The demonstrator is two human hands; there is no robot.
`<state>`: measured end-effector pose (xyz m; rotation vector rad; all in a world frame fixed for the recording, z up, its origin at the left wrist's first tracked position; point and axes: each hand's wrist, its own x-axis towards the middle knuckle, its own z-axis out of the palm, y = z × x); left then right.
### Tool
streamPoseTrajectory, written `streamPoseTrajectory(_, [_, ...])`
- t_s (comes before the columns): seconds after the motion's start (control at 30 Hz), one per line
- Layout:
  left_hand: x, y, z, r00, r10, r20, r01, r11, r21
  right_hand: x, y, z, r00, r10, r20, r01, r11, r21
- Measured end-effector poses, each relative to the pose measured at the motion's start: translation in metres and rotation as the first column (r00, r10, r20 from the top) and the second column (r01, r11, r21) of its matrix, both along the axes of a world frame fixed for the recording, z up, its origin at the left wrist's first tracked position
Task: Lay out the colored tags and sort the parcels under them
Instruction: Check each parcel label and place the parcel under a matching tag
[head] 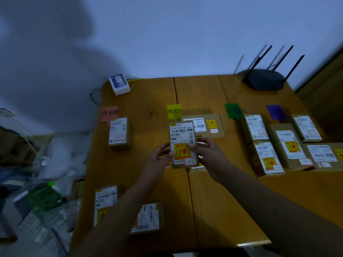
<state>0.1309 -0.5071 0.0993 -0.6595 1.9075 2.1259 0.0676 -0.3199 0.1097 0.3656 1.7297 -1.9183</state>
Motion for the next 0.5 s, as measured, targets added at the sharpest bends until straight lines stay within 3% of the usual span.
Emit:
streamPoseTrajectory(0.17, [-0.041, 0.067, -0.025, 0.997, -0.061, 0.043, 0.063, 0.996, -0.056, -0.023, 0.067, -0.024, 0.993, -0.118, 0.024, 0.116, 0.99, 0.083])
streamPoseTrajectory(0.37, [-0.065, 0.101, -0.065, 0.994, 0.065, 0.091, -0.028, 0.933, -0.358, -0.051, 0.131, -0.069, 0.982, -0.158, 0.107, 0.134, 0.969, 0.206])
streamPoseTrajectory(0.5, [-0.065, 0.101, -0.089, 0.979, 0.104, 0.174, 0.017, 0.815, -0.579, -0.058, 0.139, -0.098, 0.976, -0.099, 0.196, 0.061, 0.979, 0.193])
